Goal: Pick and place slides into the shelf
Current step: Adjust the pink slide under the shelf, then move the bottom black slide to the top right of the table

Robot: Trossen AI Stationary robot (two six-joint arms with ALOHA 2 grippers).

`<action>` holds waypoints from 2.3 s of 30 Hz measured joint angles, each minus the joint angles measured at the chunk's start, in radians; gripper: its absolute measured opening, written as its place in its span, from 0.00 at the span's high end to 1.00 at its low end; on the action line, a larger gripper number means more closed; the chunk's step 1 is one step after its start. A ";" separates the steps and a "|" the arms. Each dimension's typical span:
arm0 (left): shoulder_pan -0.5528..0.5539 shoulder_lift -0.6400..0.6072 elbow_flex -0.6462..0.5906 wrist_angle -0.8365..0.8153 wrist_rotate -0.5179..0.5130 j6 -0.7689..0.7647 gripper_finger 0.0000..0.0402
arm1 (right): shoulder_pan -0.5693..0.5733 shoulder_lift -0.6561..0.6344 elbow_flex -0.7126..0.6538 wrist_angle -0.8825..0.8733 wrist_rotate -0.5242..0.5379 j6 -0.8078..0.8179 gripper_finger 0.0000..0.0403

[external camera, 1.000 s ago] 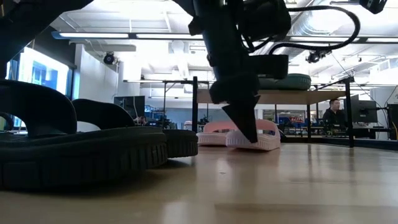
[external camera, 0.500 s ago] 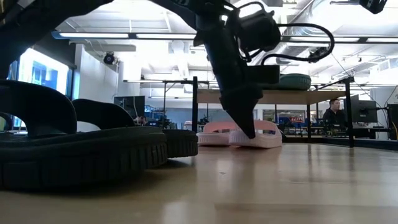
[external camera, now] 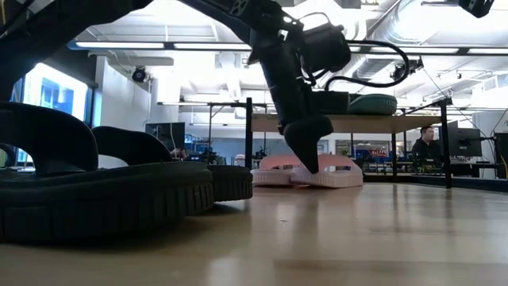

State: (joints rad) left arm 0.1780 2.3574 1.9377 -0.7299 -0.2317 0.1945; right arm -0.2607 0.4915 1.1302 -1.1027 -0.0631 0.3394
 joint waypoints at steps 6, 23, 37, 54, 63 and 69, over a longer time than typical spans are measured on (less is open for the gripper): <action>-0.003 0.000 0.000 0.002 0.003 0.000 0.99 | 0.000 0.000 0.000 0.000 0.000 0.000 1.00; -0.132 0.001 0.000 0.111 0.037 0.017 0.99 | 0.000 0.000 0.000 0.000 0.000 0.000 1.00; -0.152 0.002 0.150 0.155 0.233 -0.117 0.99 | 0.000 0.000 0.000 0.000 0.000 0.000 1.00; -0.180 -0.021 0.407 -0.059 0.543 -0.167 0.99 | 0.000 0.000 0.000 0.000 0.000 0.000 1.00; -0.178 -0.214 0.387 -0.134 0.508 -0.118 0.99 | 0.000 0.000 0.000 0.000 0.000 0.000 1.00; -0.179 -0.316 0.389 -0.225 0.413 -0.113 0.99 | 0.000 0.000 0.000 0.000 0.000 0.000 1.00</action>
State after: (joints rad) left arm -0.0011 2.0416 2.3268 -0.9547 0.1815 0.0818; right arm -0.2611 0.4913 1.1303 -1.1027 -0.0631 0.3393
